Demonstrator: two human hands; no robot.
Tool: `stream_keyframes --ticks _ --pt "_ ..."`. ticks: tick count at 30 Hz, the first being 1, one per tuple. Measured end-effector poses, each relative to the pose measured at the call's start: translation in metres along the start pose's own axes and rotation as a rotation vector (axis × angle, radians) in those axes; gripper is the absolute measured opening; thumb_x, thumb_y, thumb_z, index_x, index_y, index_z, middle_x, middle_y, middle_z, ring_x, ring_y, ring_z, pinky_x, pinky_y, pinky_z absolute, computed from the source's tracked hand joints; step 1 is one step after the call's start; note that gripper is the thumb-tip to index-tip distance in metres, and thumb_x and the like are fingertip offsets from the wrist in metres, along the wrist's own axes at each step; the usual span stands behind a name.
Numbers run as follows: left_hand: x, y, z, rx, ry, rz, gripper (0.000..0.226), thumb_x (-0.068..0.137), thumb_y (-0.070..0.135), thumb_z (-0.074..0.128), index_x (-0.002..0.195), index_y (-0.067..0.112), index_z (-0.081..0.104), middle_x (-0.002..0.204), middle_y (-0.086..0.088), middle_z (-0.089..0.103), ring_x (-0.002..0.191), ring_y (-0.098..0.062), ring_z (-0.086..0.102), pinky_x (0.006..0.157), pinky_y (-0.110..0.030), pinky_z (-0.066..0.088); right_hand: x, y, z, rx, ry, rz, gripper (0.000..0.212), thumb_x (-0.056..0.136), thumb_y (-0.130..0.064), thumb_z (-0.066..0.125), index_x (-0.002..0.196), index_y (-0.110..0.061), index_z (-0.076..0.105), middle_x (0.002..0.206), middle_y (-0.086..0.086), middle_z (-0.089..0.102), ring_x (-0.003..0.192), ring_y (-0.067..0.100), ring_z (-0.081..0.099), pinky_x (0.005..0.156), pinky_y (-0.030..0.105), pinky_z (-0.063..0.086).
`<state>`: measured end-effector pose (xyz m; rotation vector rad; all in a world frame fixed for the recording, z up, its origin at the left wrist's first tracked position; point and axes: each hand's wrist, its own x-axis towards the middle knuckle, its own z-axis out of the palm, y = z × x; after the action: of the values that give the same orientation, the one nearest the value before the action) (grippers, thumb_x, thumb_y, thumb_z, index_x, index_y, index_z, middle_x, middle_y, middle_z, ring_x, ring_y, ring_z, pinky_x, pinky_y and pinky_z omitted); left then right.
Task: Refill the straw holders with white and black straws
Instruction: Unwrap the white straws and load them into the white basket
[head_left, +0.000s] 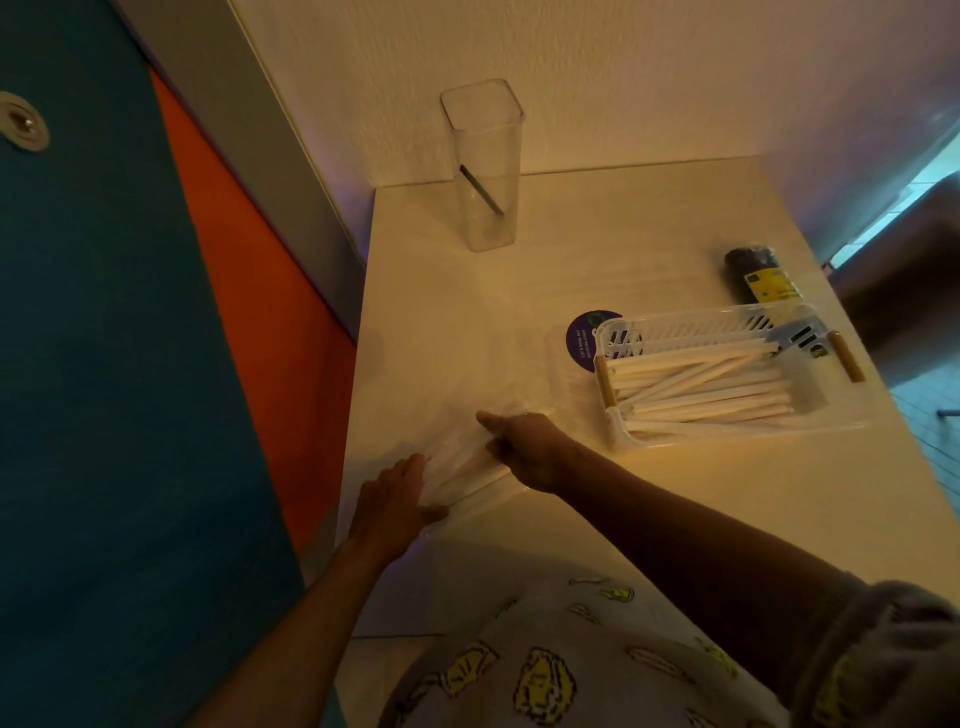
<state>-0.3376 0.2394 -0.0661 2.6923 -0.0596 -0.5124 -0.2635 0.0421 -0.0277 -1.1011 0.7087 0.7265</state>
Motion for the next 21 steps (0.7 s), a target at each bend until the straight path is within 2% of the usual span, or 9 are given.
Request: stream_keyframes --ticks 2,5,8,10,12,16,18,21 --pt "0.000 -0.001 0.000 -0.008 0.000 -0.006 0.071 0.079 0.049 0.072 0.136 0.018 0.041 0.130 -0.003 0.055 0.114 -0.022 0.055 0.088 -0.037 0.048 0.000 0.001 0.004 0.073 0.016 0.022 0.033 0.089 -0.008 0.068 0.120 0.001 0.060 0.115 0.015 0.063 0.103 0.027 0.061 0.097 0.037 0.053" --pt "0.000 0.000 0.000 -0.007 -0.007 -0.028 0.074 0.079 0.048 0.071 0.138 0.019 0.038 0.132 -0.004 0.053 0.117 -0.022 0.053 0.091 -0.039 0.047 0.001 0.003 0.010 0.105 0.086 0.019 0.031 0.092 -0.008 0.066 0.121 -0.002 0.056 0.104 0.010 0.061 0.091 0.023 0.058 0.089 0.035 0.051" --pt "0.000 0.003 0.000 -0.017 -0.028 -0.051 0.075 0.083 0.044 0.070 0.142 0.014 0.035 0.139 -0.005 0.048 0.125 -0.024 0.047 0.098 -0.037 0.039 0.000 0.003 0.014 0.128 0.092 -0.012 0.029 0.095 -0.009 0.061 0.122 0.000 0.058 0.110 0.013 0.063 0.092 0.023 0.059 0.079 0.036 0.052" --pt "0.000 0.003 0.000 -0.022 -0.019 -0.045 0.075 0.082 0.045 0.070 0.141 0.016 0.035 0.139 -0.005 0.049 0.125 -0.024 0.048 0.097 -0.037 0.040 0.000 0.002 0.014 0.138 0.088 -0.042 0.025 0.096 -0.007 0.059 0.119 0.000 0.060 0.112 0.015 0.063 0.093 0.024 0.060 0.071 0.034 0.051" --pt "0.000 0.002 -0.001 -0.027 -0.006 -0.034 0.074 0.081 0.047 0.071 0.140 0.019 0.036 0.136 -0.003 0.052 0.122 -0.023 0.050 0.093 -0.037 0.042 -0.001 0.000 0.010 0.167 0.091 -0.086 0.017 0.096 -0.005 0.058 0.112 -0.002 0.061 0.112 0.016 0.064 0.100 0.027 0.061 0.079 0.039 0.052" --pt "-0.001 0.000 -0.002 -0.010 -0.011 -0.032 0.072 0.081 0.048 0.070 0.139 0.018 0.038 0.134 -0.004 0.054 0.120 -0.025 0.052 0.089 -0.036 0.042 0.001 -0.008 0.004 0.254 0.080 -0.151 0.024 0.094 -0.004 0.060 0.118 -0.002 0.060 0.109 0.015 0.063 0.107 0.030 0.059 0.100 0.048 0.049" --pt "-0.001 0.002 -0.001 -0.007 -0.006 -0.034 0.071 0.083 0.048 0.068 0.139 0.016 0.038 0.135 -0.005 0.053 0.121 -0.025 0.051 0.091 -0.036 0.041 0.000 -0.011 0.005 0.268 0.037 -0.147 0.020 0.092 -0.004 0.063 0.112 -0.002 0.063 0.105 0.015 0.063 0.102 0.028 0.060 0.100 0.046 0.049" --pt "0.000 0.006 0.000 -0.002 -0.001 -0.058 0.072 0.085 0.047 0.066 0.142 0.014 0.035 0.139 -0.006 0.049 0.126 -0.026 0.047 0.095 -0.036 0.038 -0.004 -0.009 0.012 0.175 -0.031 -0.132 0.006 0.089 -0.003 0.066 0.095 -0.006 0.067 0.099 0.013 0.063 0.099 0.026 0.060 0.089 0.040 0.052"
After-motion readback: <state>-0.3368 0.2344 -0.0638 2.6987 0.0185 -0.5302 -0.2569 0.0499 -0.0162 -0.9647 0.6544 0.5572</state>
